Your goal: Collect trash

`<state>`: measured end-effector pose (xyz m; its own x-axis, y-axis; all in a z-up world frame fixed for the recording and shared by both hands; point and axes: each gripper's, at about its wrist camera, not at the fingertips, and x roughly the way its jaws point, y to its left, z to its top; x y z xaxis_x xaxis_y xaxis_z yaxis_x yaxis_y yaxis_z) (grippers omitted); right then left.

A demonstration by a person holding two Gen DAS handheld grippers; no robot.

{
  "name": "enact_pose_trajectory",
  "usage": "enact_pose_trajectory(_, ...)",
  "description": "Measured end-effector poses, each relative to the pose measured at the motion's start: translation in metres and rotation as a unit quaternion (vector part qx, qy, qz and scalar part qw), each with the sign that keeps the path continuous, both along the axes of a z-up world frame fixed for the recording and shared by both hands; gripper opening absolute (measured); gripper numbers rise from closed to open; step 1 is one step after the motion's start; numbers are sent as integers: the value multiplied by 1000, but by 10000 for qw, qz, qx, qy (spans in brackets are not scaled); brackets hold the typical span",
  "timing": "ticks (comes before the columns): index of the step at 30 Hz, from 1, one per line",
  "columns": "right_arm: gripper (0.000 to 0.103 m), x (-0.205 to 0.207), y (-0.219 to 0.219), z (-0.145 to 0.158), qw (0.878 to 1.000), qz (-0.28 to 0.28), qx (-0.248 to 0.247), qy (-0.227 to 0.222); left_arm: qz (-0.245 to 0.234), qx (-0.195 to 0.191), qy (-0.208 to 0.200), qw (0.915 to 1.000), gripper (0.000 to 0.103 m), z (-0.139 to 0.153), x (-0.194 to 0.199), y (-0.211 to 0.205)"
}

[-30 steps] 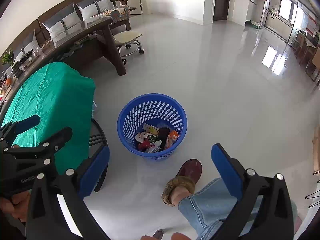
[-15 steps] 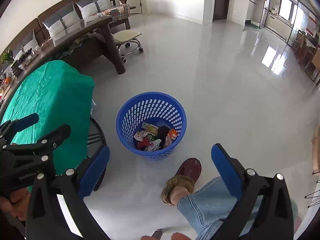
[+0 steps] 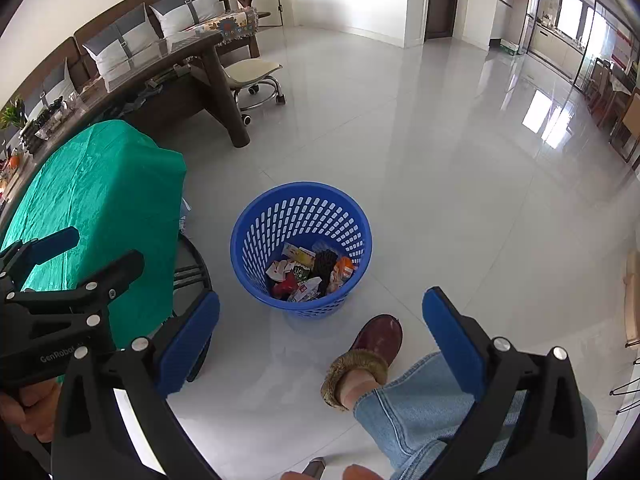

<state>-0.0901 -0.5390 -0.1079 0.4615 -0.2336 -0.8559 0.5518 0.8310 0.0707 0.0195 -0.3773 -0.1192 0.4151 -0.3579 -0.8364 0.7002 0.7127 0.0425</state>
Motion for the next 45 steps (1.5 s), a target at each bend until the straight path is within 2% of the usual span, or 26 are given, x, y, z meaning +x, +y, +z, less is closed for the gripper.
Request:
enact_pose_trajectory(25, 98, -5, 1, -3, 10000, -48, 58, 15, -75, 86, 1, 9999, 98, -5, -1, -4)
enact_pose_trajectory(38, 98, -8, -3, -2, 9998, -180, 38, 48, -92, 80, -141, 9998, 98, -3, -5, -5)
enact_pose_trajectory(41, 98, -9, -5, -3, 9997, -223, 17, 79, -99, 58, -107, 9999, 98, -2, -6, -6)
enact_pose_trajectory(45, 98, -3, -2, -2, 9997, -200, -50, 145, -86, 98, 164, 9998, 98, -2, 2, -4)
